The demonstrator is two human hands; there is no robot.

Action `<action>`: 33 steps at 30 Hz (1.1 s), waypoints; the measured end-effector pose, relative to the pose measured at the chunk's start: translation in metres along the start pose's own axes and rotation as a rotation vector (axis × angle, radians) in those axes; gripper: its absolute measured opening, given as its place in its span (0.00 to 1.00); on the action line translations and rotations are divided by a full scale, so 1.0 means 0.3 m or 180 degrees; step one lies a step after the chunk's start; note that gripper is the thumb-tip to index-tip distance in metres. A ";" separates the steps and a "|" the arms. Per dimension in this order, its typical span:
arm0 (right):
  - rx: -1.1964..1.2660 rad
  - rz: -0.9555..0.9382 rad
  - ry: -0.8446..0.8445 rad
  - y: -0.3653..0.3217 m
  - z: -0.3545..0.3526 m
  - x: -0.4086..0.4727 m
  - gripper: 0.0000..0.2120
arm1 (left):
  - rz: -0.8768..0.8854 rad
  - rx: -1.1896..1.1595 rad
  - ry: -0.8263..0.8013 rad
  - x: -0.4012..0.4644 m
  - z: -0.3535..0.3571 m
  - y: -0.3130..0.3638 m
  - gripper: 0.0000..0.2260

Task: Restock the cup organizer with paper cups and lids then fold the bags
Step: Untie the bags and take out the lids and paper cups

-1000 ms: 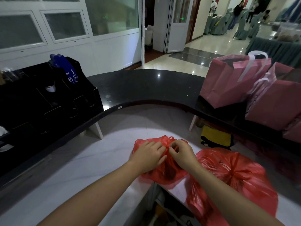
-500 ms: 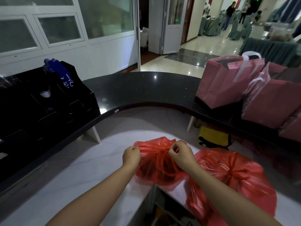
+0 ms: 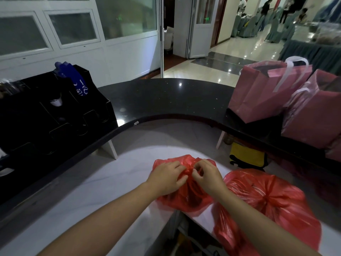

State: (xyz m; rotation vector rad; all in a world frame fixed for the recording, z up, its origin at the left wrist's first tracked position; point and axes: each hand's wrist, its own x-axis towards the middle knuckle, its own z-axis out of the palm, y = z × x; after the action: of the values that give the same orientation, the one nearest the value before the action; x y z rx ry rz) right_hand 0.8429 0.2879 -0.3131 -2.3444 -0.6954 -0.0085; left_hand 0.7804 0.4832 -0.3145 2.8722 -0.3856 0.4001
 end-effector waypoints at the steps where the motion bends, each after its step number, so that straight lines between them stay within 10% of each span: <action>1: 0.0009 -0.0010 -0.0045 0.000 -0.002 0.005 0.05 | 0.0071 0.0004 0.0090 0.003 0.009 -0.009 0.15; 10: 0.0058 0.0148 -0.0297 -0.011 -0.017 0.026 0.04 | -0.1327 -0.1011 0.0202 -0.014 -0.012 -0.021 0.09; 15: 0.0916 0.0623 -0.0517 0.022 -0.049 0.036 0.12 | -0.1734 -0.3054 -0.0319 -0.014 -0.080 -0.034 0.09; 24: -0.0444 -0.0244 -0.0876 0.074 -0.015 0.046 0.21 | -0.1870 -0.4806 -0.0953 0.015 -0.074 -0.069 0.14; 33: -0.0232 -0.0574 -0.0452 0.072 -0.001 0.074 0.07 | -0.0617 -0.2131 -0.0669 0.036 0.035 -0.093 0.15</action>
State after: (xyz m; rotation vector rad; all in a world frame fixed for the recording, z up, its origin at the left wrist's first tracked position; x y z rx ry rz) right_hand 0.8725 0.2850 -0.3218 -2.3602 -0.9901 0.0537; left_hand 0.8009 0.5045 -0.3261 2.2642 -0.2144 -0.0659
